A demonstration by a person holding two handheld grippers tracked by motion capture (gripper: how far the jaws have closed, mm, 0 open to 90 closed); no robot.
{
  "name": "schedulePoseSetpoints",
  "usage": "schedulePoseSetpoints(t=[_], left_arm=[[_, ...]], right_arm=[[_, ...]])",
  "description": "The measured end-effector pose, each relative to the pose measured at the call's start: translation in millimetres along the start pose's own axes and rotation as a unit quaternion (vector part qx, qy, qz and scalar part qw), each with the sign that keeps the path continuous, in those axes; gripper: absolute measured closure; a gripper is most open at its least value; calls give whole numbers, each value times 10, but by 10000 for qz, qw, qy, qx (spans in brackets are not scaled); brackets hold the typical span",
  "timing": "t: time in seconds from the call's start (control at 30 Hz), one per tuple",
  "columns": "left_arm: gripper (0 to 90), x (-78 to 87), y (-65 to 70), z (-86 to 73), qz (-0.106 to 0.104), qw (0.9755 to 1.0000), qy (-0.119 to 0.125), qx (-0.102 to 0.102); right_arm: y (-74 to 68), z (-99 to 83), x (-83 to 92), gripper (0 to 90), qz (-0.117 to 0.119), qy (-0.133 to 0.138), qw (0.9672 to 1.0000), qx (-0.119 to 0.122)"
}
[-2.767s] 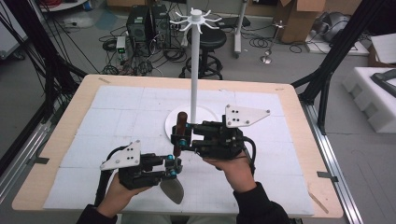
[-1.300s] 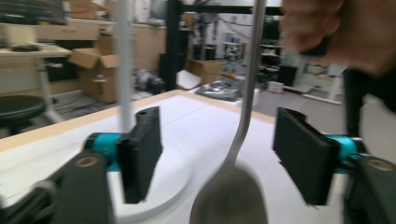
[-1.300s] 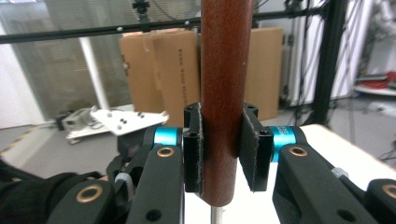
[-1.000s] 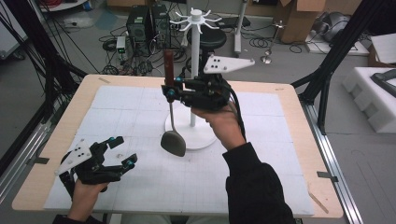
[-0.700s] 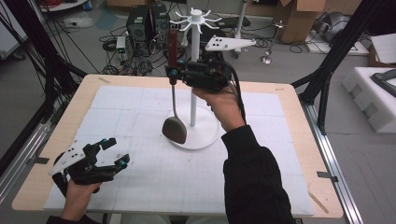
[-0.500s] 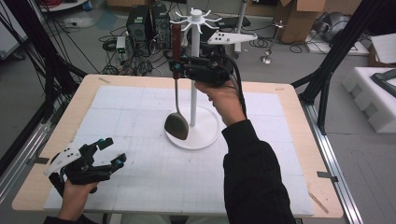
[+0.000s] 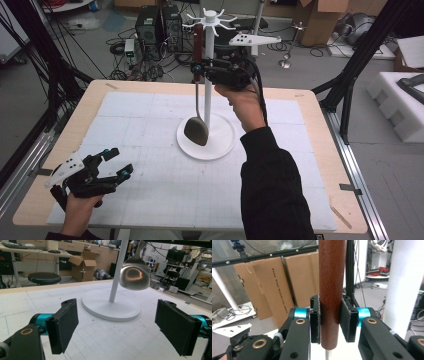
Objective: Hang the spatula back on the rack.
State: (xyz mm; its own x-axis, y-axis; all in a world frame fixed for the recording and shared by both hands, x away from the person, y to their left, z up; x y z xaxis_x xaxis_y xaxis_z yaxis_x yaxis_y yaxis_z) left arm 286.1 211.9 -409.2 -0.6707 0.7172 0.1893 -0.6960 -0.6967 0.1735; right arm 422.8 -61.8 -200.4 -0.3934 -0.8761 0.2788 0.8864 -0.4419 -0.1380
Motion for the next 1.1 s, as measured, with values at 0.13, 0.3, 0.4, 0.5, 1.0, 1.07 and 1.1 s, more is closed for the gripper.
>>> schedulePoseSetpoints(t=[0.13,0.3,0.4,0.5,1.0,1.07,1.1], left_arm=[[195,4,-12,-13,-17,10000,25,27],[195,6,-49,-58,65,10000,-57,23],[196,-13,-55,-87,109,9998,-151,-26],[197,-35,-53,-104,123,9997,-212,-50],[213,-74,-82,-137,311,9992,-244,-108],[213,-86,-76,-151,339,9989,-288,-135],[213,-92,-74,-154,347,9989,-286,-128]], right_arm=[[-43,-64,53,598,-123,2,9998,150],[-70,-442,180,400,-397,-265,9986,209],[-61,-805,302,316,-701,-371,9965,270],[-48,-1203,461,268,-1088,-395,9927,329],[-30,-2749,1318,183,-2398,-472,9696,-131],[-47,-2839,1380,183,-2426,-462,9689,-131],[-49,-2881,1406,183,-2439,-473,9684,-198]])
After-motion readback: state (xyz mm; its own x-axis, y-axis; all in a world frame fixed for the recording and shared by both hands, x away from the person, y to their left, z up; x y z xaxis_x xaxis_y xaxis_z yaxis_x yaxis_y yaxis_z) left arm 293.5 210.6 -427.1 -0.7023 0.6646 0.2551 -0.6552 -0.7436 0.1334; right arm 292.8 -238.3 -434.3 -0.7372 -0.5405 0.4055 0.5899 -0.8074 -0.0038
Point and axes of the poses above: each handheld gripper's, and its own axes: x roughly backward along the jaws, z roughly out of its top, y roughly to its right, the point moved 7 cm from there along -x, roughly forward along the jaws, and after that the axes turned 7 degrees about -y, right-handed, at the moved point
